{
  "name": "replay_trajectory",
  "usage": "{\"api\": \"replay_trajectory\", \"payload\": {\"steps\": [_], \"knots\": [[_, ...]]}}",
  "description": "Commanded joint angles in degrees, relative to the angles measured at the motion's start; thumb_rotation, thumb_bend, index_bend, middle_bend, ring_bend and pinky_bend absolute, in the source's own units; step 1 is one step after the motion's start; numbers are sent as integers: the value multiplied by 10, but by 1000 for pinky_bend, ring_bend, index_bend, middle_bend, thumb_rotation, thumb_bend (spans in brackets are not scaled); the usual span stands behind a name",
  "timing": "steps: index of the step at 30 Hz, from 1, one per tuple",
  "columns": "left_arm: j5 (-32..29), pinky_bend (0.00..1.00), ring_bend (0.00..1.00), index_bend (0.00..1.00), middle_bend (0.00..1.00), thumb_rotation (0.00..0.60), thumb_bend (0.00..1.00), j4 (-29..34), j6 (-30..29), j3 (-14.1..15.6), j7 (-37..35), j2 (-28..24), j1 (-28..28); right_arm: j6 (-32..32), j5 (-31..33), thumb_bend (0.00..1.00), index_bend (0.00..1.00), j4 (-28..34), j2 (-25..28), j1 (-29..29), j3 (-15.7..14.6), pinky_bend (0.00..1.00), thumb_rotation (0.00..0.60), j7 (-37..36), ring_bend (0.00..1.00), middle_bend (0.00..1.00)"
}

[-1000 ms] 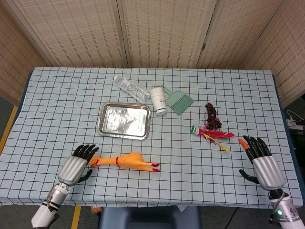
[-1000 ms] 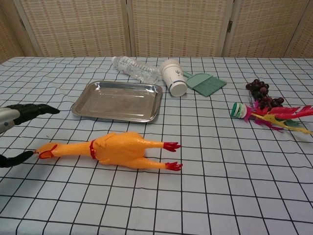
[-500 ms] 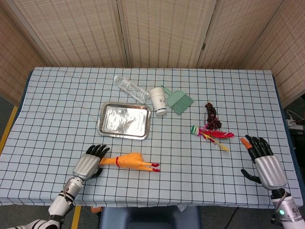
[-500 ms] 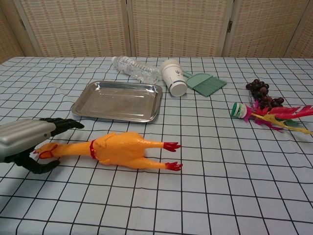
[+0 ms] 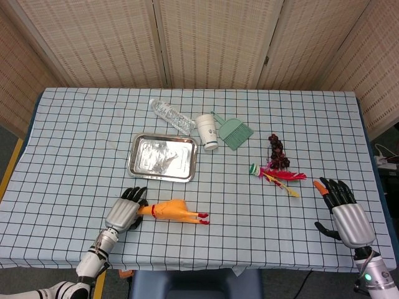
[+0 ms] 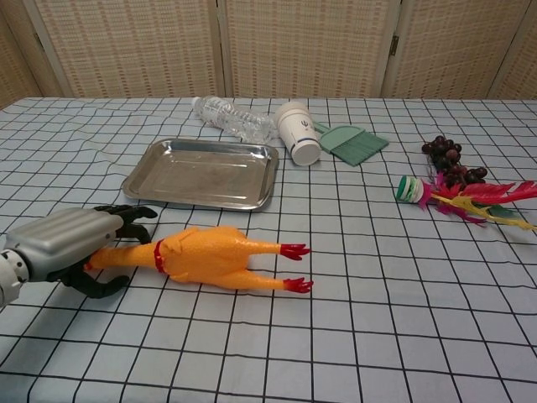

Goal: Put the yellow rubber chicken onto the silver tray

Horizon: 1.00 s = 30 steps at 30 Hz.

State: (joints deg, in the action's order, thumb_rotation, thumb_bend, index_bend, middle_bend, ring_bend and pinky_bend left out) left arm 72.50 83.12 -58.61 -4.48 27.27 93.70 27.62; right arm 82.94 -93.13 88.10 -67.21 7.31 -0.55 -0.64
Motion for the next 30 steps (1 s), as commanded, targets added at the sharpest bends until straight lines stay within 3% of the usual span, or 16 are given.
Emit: {"api": "replay_trajectory", "payload": {"steps": [1,4,10,17,19,23,30], "knots": [[27,121,12,573,61,600,431,-18,-37,-1,-20,17,-4,-2,1,143,0,0,1,0,0,0,600,-1,0,0],[53,130,58,711,154,600,496,-32,-67,0,-48,27,-10,-4,1,142,0,0,1,1,-1,0,600,0,0,0],[74,140,132,838,272,600,592,-43,-90,8,-69,31,-16,-4,-1,143,0,4,2,1,-3,0,600,-1,0,0],[67,182,229,867,404,600,667,-49,-90,9,-59,36,-19,-8,-4,142,0,7,4,1,-7,0,600,-1,0,0],[70,266,298,871,466,600,699,-54,-96,9,-65,41,-20,-10,-4,142,0,8,6,2,-8,0,600,-3,0,0],[92,594,499,881,595,600,745,-67,-106,14,-126,46,-22,-16,-2,143,0,8,7,4,-9,0,600,-5,0,0],[160,764,677,889,653,600,754,-92,-144,26,-285,39,-20,-21,-3,143,0,12,9,5,-12,0,600,-5,0,0]]}}
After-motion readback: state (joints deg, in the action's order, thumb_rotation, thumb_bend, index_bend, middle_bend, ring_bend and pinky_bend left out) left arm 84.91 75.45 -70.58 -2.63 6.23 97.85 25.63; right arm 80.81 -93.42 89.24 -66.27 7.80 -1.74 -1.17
